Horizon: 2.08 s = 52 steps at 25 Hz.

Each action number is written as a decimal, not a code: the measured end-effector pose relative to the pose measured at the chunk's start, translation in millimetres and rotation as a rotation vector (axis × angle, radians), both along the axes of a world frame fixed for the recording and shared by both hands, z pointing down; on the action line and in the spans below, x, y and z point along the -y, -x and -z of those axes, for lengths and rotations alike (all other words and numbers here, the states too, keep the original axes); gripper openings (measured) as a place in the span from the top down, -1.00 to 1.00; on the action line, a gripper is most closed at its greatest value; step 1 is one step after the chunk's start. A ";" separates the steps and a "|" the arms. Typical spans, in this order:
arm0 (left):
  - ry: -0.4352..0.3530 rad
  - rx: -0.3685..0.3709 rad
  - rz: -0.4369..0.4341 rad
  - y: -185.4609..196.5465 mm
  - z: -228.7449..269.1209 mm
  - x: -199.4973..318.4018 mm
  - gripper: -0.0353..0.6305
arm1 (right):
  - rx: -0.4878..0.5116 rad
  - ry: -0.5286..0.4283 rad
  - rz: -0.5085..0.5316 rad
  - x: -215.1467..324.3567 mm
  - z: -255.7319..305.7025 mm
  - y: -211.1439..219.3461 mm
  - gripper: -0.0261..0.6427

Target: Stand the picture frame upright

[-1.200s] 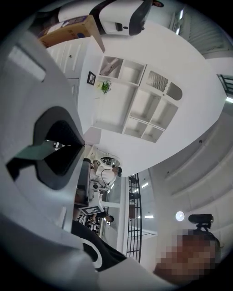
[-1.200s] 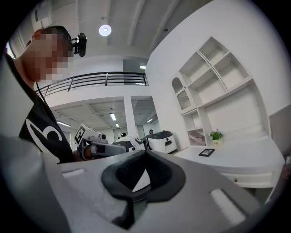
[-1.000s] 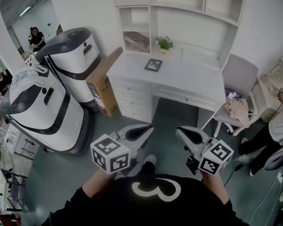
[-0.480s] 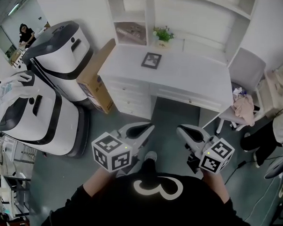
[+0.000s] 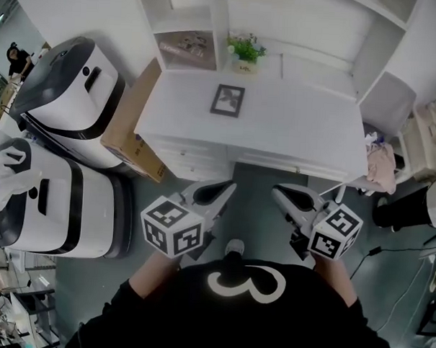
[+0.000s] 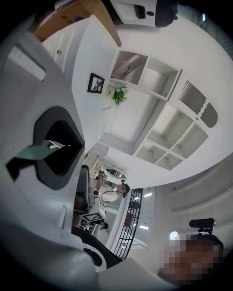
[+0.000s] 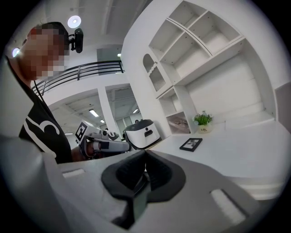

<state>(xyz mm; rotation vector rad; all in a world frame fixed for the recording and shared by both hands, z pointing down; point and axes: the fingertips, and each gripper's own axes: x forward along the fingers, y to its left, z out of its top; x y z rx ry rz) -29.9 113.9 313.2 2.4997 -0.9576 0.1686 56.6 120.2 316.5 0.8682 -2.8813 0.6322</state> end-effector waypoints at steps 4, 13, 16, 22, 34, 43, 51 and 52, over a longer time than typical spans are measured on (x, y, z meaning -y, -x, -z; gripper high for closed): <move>-0.009 0.000 0.013 16.5 -1.2 42.0 0.87 | -0.011 -0.015 -0.015 38.5 2.0 6.8 0.91; -0.017 0.032 0.038 33.9 -8.3 99.1 0.87 | -0.018 -0.002 -0.032 93.0 -7.8 11.4 0.91; -0.008 0.040 0.062 41.0 -13.1 117.4 0.87 | -0.025 0.013 -0.029 116.2 -13.5 14.7 0.91; 0.027 0.062 0.089 50.2 -27.7 168.0 0.87 | -0.038 0.067 0.005 174.4 -32.5 24.9 0.91; 0.131 0.163 0.143 72.9 -84.5 299.7 0.86 | -0.155 0.150 -0.007 312.6 -87.1 44.5 0.91; 0.193 0.293 0.113 89.5 -142.7 364.3 0.85 | -0.329 0.192 0.013 378.2 -148.8 65.3 0.49; 0.266 0.353 0.090 91.3 -183.1 405.4 0.44 | -0.409 0.248 0.022 413.5 -190.2 79.9 0.37; 0.279 0.366 0.077 90.2 -189.6 408.6 0.43 | -0.423 0.254 0.019 417.7 -194.7 81.7 0.35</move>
